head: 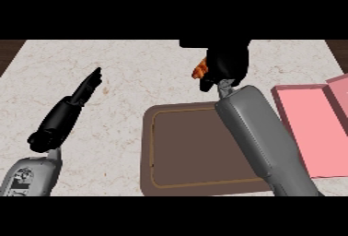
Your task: Pick the croissant from the tray and place it in the cardboard box
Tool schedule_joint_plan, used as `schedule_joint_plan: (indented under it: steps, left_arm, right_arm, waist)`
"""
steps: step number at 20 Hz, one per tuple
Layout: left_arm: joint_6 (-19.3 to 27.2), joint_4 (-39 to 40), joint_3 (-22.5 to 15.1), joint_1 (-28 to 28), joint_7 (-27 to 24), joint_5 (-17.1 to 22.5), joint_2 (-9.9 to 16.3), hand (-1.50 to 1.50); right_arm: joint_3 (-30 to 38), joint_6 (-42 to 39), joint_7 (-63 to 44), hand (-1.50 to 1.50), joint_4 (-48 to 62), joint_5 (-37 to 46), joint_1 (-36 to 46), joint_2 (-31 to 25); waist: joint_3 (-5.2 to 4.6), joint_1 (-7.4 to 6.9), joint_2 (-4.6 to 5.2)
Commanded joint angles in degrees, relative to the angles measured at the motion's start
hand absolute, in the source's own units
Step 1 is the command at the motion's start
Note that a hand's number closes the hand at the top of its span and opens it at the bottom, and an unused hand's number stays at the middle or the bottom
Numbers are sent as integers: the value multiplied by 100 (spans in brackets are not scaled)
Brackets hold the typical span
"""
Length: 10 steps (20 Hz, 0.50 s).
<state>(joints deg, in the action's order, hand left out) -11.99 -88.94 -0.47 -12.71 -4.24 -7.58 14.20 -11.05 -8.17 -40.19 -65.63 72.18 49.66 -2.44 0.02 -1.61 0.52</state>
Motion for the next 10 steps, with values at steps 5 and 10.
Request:
schedule_joint_plan:
  steps: [5,10]
  left_arm:
    - [-166,-57,203,-182,293,231,104,0]
    - [-25,-65,40,-30,261,4,-41,0]
  right_arm:
    - [980,1027,-1320,150,-35,479,763,-312]
    - [1541,1163,-1487,150,19,507,840,-929]
  waist:
    - [-1,132,-43]
    - [0,161,-52]
